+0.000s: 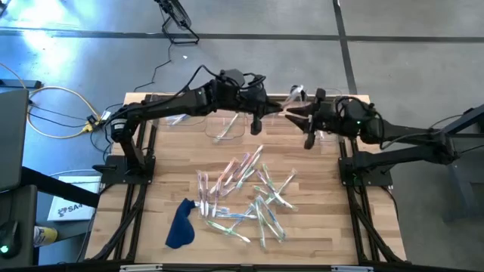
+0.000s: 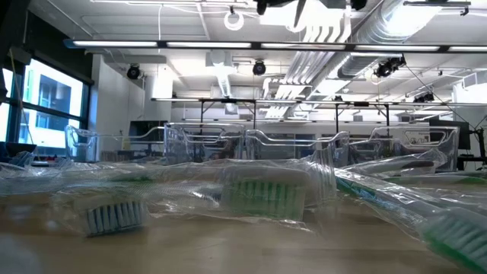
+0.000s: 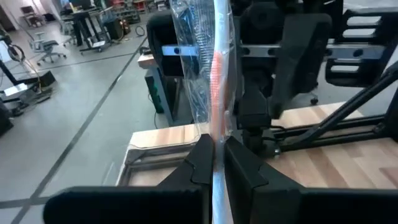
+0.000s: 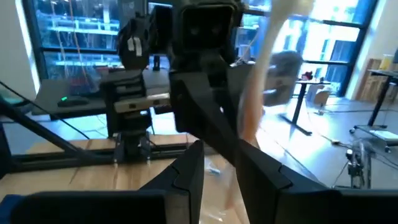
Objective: Pick & Place Toothbrushes
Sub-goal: Put the orange toothbrush into the middle right transparent bin
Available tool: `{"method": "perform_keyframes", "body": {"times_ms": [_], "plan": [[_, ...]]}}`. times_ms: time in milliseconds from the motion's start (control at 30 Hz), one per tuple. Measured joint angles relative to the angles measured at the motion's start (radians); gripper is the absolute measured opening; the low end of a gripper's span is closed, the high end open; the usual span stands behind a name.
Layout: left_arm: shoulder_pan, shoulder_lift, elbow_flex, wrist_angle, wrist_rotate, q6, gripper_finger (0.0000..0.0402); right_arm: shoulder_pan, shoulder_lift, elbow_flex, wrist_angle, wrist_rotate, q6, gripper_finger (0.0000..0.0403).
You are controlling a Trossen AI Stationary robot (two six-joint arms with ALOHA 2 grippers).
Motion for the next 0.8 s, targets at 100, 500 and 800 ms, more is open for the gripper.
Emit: {"method": "perform_keyframes", "body": {"times_ms": [100, 500, 800], "plan": [[0.0, 0.0, 0.0, 0.0, 0.012, 0.0, 0.0011, -0.001, 0.017, 0.001, 0.044, -0.042, -0.022, 0.0082], [-0.002, 0.0, 0.0, -0.008, 0.057, 0.004, 0.0011, 0.0, 0.047, 0.001, 0.059, -0.05, -0.047, 0.0081], [-0.002, 0.001, -0.001, -0.014, 0.089, 0.004, 0.0011, 0.0, -0.018, 0.001, -0.049, 0.063, -0.017, 0.0081]]}}
